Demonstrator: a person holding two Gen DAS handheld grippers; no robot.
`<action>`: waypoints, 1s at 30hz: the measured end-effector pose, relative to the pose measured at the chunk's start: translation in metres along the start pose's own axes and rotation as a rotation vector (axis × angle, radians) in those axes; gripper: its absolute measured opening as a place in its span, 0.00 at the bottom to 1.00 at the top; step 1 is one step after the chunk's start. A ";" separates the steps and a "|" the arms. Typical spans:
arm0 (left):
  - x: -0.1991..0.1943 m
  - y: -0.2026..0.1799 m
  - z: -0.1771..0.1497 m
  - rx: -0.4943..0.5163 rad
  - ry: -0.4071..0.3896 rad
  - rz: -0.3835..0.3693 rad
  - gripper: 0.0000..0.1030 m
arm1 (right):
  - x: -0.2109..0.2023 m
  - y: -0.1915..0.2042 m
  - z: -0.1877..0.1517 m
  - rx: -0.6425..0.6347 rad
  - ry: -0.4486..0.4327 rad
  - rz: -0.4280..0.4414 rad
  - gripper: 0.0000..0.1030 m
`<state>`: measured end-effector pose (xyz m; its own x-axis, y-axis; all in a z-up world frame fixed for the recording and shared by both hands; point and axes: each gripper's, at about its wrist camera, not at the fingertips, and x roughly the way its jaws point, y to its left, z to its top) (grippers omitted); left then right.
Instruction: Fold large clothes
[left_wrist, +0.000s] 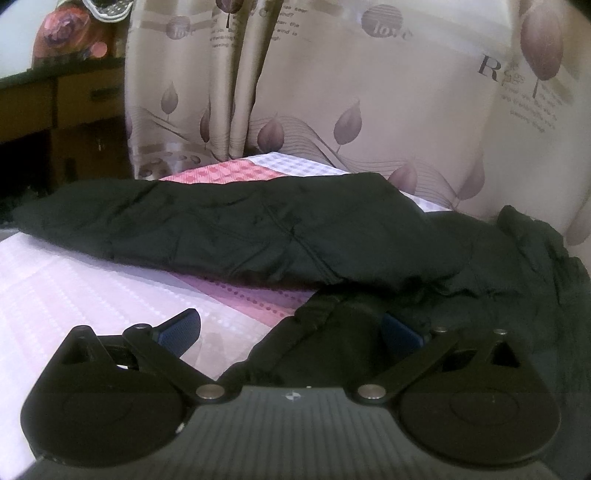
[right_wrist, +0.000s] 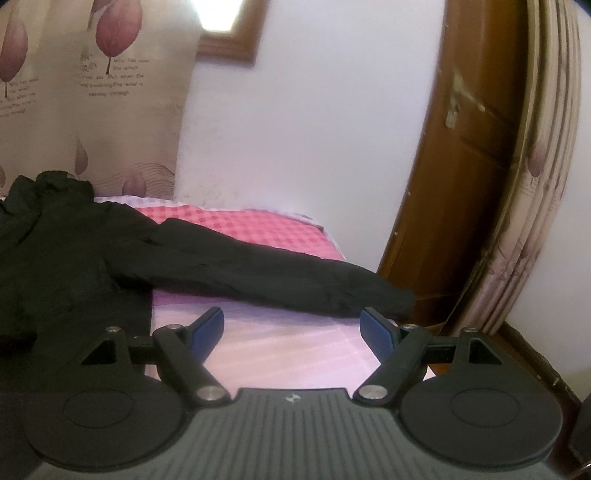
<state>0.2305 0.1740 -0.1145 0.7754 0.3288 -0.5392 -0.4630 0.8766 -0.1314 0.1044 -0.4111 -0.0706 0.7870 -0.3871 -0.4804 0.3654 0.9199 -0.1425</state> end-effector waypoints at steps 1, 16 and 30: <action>-0.001 -0.001 0.000 0.005 -0.006 0.004 1.00 | -0.002 0.000 0.000 0.001 0.000 -0.001 0.81; -0.082 -0.017 -0.011 0.176 -0.293 -0.046 1.00 | -0.026 0.000 0.002 0.004 -0.023 0.016 0.82; -0.138 0.015 -0.023 0.216 -0.342 -0.069 1.00 | -0.045 0.003 0.004 -0.002 -0.043 0.030 0.83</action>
<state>0.1065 0.1336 -0.0609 0.9163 0.3327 -0.2228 -0.3324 0.9423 0.0401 0.0717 -0.3914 -0.0462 0.8182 -0.3614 -0.4471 0.3400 0.9313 -0.1304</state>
